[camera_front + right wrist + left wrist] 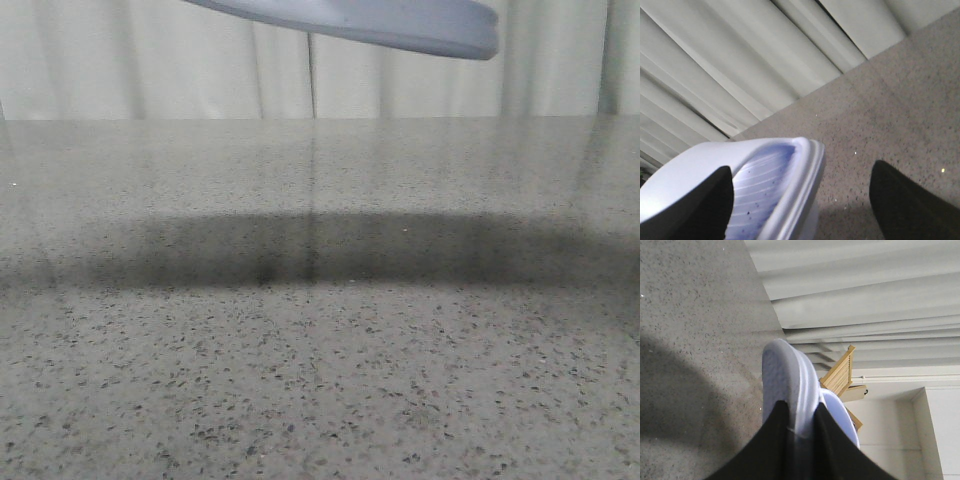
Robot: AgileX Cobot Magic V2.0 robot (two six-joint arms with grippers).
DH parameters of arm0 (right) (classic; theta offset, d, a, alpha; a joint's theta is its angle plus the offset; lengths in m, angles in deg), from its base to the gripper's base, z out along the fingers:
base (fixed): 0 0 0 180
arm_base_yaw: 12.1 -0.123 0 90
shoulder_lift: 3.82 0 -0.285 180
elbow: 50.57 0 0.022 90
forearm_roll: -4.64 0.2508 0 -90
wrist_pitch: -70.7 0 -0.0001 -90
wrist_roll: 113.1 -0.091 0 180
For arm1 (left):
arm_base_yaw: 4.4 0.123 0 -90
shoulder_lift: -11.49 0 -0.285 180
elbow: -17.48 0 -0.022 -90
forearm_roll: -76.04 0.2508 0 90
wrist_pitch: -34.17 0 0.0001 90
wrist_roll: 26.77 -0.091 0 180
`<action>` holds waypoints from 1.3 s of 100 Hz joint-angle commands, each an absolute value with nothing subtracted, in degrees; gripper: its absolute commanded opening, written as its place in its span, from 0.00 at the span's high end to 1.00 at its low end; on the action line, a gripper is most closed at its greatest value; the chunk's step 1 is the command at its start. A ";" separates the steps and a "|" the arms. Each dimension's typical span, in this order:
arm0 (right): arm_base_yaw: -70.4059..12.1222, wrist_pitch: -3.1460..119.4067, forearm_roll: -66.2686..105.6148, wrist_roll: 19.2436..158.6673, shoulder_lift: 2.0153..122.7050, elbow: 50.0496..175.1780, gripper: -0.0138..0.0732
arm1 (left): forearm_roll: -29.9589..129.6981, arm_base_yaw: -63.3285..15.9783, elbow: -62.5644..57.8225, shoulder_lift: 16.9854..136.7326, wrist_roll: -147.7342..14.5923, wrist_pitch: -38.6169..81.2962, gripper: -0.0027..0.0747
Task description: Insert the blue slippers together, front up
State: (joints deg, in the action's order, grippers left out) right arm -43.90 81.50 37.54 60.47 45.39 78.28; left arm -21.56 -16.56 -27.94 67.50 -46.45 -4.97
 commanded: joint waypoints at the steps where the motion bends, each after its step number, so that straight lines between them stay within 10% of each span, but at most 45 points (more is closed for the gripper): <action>1: -42.74 86.80 36.08 63.99 42.57 80.39 0.27 | -24.70 -17.23 -26.78 67.29 -46.13 -7.83 0.94; 130: -42.60 89.44 36.08 69.96 30.10 80.39 0.27 | -28.36 -17.23 -29.16 83.38 -70.65 -3.52 0.83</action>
